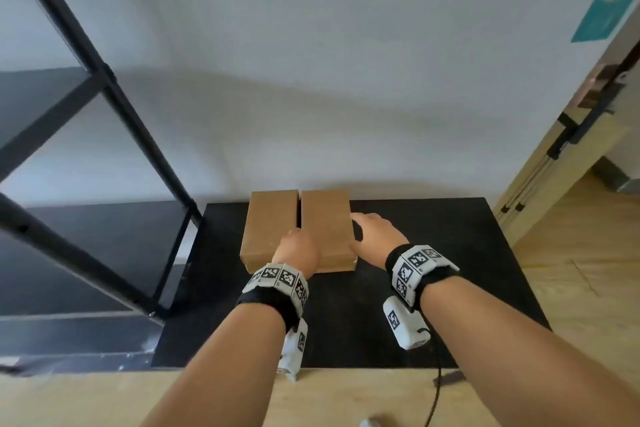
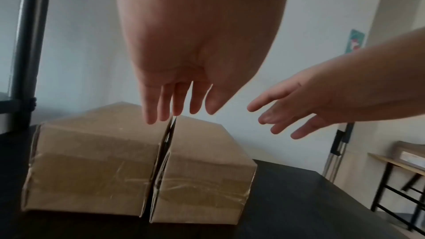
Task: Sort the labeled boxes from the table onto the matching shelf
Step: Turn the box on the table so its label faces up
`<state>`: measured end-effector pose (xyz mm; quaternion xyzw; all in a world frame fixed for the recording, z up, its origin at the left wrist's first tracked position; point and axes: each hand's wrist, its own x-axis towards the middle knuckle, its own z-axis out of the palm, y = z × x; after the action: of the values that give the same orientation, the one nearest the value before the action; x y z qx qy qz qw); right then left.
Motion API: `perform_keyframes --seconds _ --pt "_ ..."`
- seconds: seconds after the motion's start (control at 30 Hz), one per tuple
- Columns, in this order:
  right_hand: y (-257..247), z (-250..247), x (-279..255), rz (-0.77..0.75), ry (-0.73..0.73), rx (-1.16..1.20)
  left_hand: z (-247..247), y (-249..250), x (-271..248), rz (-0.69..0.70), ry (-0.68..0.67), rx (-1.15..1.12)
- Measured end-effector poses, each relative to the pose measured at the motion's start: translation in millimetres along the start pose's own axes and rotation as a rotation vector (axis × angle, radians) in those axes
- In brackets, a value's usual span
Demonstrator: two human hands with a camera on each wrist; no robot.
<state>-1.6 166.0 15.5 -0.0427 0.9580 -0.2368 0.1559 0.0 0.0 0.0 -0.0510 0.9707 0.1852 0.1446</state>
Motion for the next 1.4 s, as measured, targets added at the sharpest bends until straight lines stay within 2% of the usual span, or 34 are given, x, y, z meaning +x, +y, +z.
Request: perform_keyframes --seconds 0.17,0.33,0.5,0.6,0.77,0.93,1.07,1.2,1.3,1.4 --pt "17 12 23 0.024 -0.119 0.007 15 7 24 -0.126 -0.1 0.053" --pt "23 24 33 0.026 -0.172 0.067 23 11 34 -0.202 -0.088 -0.022" --pt "28 32 36 0.117 -0.091 0.13 31 8 39 -0.229 -0.081 -0.201" --pt "32 34 33 0.16 -0.05 0.155 37 6 37 -0.218 -0.02 -0.346" --pt "42 35 29 0.208 -0.022 0.269 41 3 33 -0.079 0.128 -0.55" --pt "51 34 21 0.269 -0.017 0.295 37 14 27 0.006 0.13 -0.6" --pt "59 25 19 0.25 0.126 0.318 41 26 24 -0.166 0.026 -0.651" --pt "63 18 13 0.228 0.163 0.387 52 38 20 -0.168 -0.069 -0.72" --pt "67 21 7 0.233 0.149 0.372 58 43 14 -0.123 -0.044 -0.696" --pt "70 25 4 0.242 0.133 0.39 55 45 7 -0.149 0.014 -0.706"
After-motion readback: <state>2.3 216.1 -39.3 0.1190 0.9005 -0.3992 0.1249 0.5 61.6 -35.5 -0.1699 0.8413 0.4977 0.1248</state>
